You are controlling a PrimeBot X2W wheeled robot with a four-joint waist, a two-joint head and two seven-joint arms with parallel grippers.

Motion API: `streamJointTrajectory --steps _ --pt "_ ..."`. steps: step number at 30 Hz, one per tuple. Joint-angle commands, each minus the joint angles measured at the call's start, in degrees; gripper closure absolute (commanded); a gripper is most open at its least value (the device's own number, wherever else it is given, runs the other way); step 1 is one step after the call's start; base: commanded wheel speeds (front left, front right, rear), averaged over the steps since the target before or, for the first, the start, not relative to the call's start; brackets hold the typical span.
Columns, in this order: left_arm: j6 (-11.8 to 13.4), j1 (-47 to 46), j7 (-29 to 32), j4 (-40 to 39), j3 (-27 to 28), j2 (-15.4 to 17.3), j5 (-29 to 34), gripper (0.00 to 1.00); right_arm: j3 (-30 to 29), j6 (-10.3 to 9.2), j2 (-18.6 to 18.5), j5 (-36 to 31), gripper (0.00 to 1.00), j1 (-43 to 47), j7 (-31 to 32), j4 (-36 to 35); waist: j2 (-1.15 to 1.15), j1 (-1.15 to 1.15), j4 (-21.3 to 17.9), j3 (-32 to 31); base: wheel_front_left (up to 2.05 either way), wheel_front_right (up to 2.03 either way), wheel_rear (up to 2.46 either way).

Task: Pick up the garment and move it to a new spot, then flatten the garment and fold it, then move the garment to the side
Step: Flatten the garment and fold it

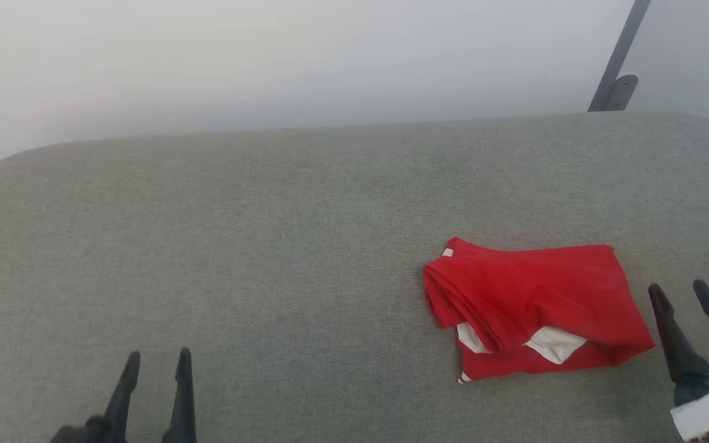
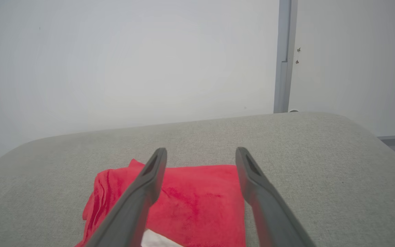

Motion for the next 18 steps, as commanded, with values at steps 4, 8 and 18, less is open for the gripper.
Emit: streamJointTrajectory --steps 4,8,18 --pt "-0.13 3.69 -0.27 -2.79 0.88 -0.29 0.45 0.0 -1.69 0.02 0.42 -0.65 0.0 2.97 -0.29 -1.85 0.0 0.0 0.57 0.03 0.0 0.0 0.0" --pt "-0.13 4.89 -0.27 -3.9 0.91 -0.47 0.08 0.0 -3.11 0.02 0.7 -0.88 0.0 4.44 -0.29 -2.73 0.0 0.0 1.17 -0.06 0.0 0.0 0.0" --pt "0.11 3.89 -0.27 -3.69 0.44 -0.48 -0.47 0.0 -3.11 0.02 1.17 -1.0 0.0 4.87 -0.3 -3.07 0.0 0.0 1.35 -0.53 0.0 0.0 0.0"
